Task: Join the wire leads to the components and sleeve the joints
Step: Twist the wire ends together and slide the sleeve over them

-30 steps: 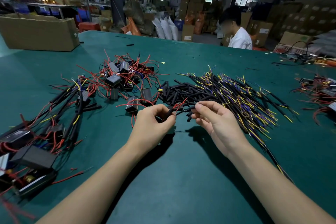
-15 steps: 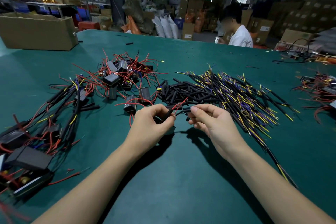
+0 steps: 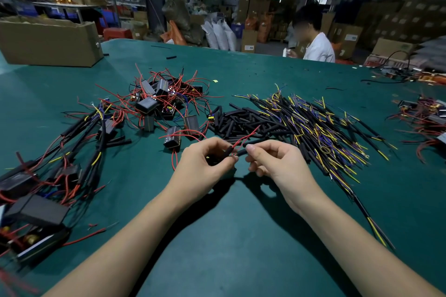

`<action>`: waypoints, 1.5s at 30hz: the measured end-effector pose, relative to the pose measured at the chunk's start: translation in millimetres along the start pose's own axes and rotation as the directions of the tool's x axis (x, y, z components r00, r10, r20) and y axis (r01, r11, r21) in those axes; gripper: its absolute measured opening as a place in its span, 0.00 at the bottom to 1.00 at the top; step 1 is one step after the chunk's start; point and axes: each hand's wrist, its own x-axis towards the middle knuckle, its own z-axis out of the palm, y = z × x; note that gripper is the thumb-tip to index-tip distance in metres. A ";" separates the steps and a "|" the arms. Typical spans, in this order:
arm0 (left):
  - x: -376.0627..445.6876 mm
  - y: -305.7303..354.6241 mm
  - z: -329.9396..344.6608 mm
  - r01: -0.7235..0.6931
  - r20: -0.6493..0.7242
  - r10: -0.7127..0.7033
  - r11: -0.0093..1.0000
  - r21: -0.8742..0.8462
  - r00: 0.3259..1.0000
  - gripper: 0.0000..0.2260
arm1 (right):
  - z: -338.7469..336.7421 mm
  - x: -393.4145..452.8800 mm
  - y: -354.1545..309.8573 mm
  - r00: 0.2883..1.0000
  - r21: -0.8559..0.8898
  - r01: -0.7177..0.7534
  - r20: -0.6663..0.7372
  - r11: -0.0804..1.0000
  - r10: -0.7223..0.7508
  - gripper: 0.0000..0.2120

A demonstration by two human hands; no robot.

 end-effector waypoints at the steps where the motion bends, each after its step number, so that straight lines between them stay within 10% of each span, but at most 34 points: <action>1: 0.2 0.3 -0.3 0.015 0.023 -0.014 1.000 -0.024 1.000 0.05 | -0.2 0.2 0.1 1.000 -0.009 0.009 -0.002 1.000 -0.010 0.04; 18: -0.3 1.2 -3.7 0.051 0.059 -0.053 0.998 0.021 0.997 0.03 | 5.8 -4.0 4.4 0.991 -0.097 0.133 -0.001 0.986 -0.134 0.03; 29: -1.0 1.9 -11.2 -0.101 0.077 0.073 0.874 0.476 0.994 0.11 | 4.6 0.4 5.0 0.995 -0.082 0.098 -0.029 0.992 -0.101 0.05; 45: -0.4 9.1 -1.8 -0.108 -0.013 0.118 0.937 0.332 0.993 0.10 | -4.6 3.9 -2.5 0.993 0.009 -0.018 -0.119 1.000 0.019 0.09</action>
